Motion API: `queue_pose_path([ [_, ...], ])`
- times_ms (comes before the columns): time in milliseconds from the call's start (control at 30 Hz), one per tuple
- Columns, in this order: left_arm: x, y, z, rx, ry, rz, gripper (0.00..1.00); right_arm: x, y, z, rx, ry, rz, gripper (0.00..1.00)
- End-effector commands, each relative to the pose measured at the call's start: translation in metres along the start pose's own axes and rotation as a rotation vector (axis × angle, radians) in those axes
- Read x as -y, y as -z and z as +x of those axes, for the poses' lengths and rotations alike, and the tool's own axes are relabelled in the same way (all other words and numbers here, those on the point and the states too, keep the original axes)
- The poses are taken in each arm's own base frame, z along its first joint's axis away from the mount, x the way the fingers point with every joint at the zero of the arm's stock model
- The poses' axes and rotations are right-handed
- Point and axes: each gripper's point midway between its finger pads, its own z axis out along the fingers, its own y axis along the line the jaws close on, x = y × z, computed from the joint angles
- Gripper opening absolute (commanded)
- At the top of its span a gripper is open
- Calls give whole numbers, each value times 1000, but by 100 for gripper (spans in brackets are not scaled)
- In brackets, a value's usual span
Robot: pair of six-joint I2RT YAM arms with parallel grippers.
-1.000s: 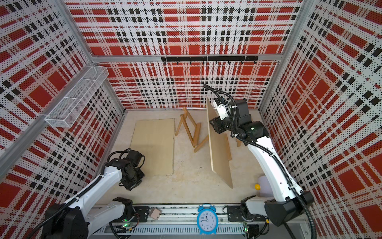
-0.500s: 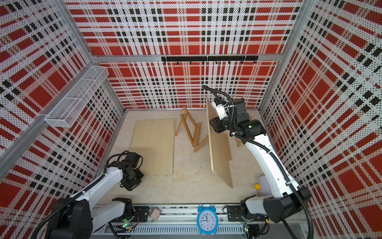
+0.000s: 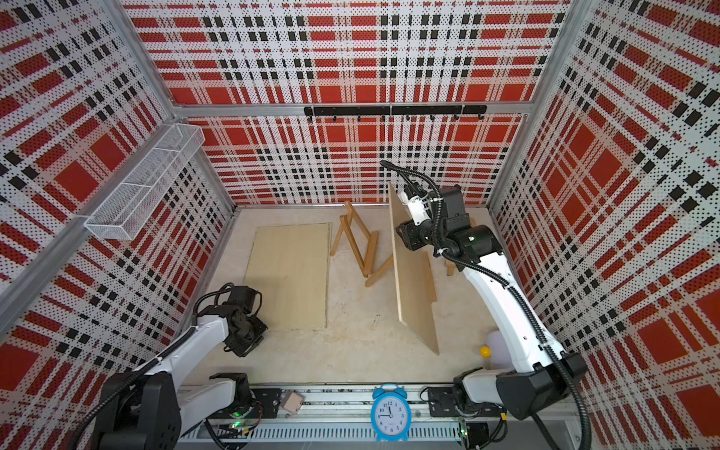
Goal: Disassemble the easel
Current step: Adjust the drawing board.
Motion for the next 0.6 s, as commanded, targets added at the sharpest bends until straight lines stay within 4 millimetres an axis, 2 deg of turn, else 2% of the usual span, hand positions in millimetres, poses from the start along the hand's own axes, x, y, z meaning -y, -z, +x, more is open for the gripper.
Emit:
queue_pose_path([
  [0,-7,-7,-1,9,3,-14,8,1,2,-15,33,27,5,51],
  [567,10,-6,-21,22,-30,0,8,2,2,-12,18,30,16,51],
])
